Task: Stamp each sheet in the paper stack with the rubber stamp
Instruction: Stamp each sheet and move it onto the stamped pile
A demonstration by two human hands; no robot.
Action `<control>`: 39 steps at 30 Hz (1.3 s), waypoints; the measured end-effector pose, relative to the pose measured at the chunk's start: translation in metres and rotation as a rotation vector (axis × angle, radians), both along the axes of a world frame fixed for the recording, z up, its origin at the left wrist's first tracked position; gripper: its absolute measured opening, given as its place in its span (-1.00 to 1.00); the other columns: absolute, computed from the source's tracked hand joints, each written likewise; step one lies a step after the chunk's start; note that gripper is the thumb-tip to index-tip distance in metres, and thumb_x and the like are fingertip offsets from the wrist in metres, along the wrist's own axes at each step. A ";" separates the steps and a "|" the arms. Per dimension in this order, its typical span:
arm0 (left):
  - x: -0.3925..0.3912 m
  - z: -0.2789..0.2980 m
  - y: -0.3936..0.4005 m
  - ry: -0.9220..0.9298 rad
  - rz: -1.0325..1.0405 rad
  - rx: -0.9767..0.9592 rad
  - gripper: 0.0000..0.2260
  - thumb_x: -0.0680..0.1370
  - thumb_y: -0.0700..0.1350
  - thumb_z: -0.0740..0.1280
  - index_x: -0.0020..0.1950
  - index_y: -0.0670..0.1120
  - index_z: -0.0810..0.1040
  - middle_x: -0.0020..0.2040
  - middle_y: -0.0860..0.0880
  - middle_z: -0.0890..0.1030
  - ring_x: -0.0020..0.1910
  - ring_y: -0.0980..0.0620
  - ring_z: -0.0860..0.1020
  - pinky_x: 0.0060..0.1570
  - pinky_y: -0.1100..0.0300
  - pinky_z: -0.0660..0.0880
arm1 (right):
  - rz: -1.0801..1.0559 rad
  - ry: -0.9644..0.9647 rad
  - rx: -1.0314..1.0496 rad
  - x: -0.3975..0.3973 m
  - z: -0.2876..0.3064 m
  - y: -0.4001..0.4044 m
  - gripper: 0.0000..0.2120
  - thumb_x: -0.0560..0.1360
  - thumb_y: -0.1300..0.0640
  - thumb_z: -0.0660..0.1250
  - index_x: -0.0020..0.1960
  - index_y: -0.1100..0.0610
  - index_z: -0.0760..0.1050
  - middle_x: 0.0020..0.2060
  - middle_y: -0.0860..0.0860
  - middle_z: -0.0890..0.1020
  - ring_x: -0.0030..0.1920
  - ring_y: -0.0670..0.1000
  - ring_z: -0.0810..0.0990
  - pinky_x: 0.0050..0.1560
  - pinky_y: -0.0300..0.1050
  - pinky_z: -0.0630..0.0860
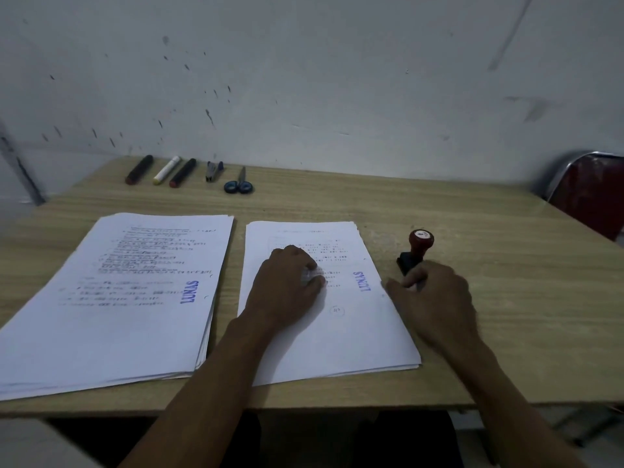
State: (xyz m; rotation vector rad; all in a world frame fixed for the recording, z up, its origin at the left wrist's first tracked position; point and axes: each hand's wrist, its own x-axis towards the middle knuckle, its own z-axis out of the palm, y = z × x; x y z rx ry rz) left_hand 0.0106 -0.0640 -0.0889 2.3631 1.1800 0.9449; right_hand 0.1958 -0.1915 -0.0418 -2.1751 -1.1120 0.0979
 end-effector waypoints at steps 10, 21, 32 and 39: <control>0.000 0.003 -0.003 0.019 0.007 0.005 -0.73 0.39 0.09 0.29 -0.05 -0.04 0.60 -0.02 0.01 0.60 0.03 -0.02 0.50 0.01 0.13 0.41 | 0.096 -0.010 0.028 -0.023 -0.014 0.001 -0.69 0.34 -0.06 0.56 -0.01 0.02 0.58 -0.09 -0.09 0.58 -0.08 -0.06 0.58 -0.17 -0.15 0.46; -0.007 0.027 -0.007 -0.295 0.134 0.094 -0.66 0.48 0.02 0.35 0.15 -0.16 0.57 0.13 -0.10 0.59 0.14 -0.08 0.51 0.07 0.28 0.29 | 0.075 0.246 0.345 -0.025 0.000 -0.003 -0.84 0.41 0.19 0.52 -0.23 0.02 0.56 -0.34 -0.15 0.62 -0.32 -0.18 0.60 -0.28 -0.29 0.47; -0.069 0.073 -0.014 -0.755 0.230 -0.631 -0.86 0.46 -0.15 0.46 -0.15 -0.23 0.66 -0.19 -0.22 0.69 -0.20 -0.17 0.67 -0.24 0.12 0.53 | 0.127 0.954 0.561 -0.039 0.025 0.007 -0.86 0.45 0.27 0.47 -0.03 0.28 0.59 -0.19 0.10 0.73 -0.15 0.11 0.69 -0.06 0.02 0.65; -0.132 0.080 0.000 -0.570 0.415 -0.422 -0.93 0.44 -0.16 0.49 -0.14 -0.14 0.67 -0.29 -0.02 0.65 -0.35 0.03 0.60 -0.38 0.25 0.44 | 0.267 0.716 0.373 -0.088 0.021 0.029 -0.88 0.45 0.22 0.49 -0.24 0.25 0.63 -0.35 0.15 0.68 -0.41 0.03 0.60 -0.45 -0.17 0.47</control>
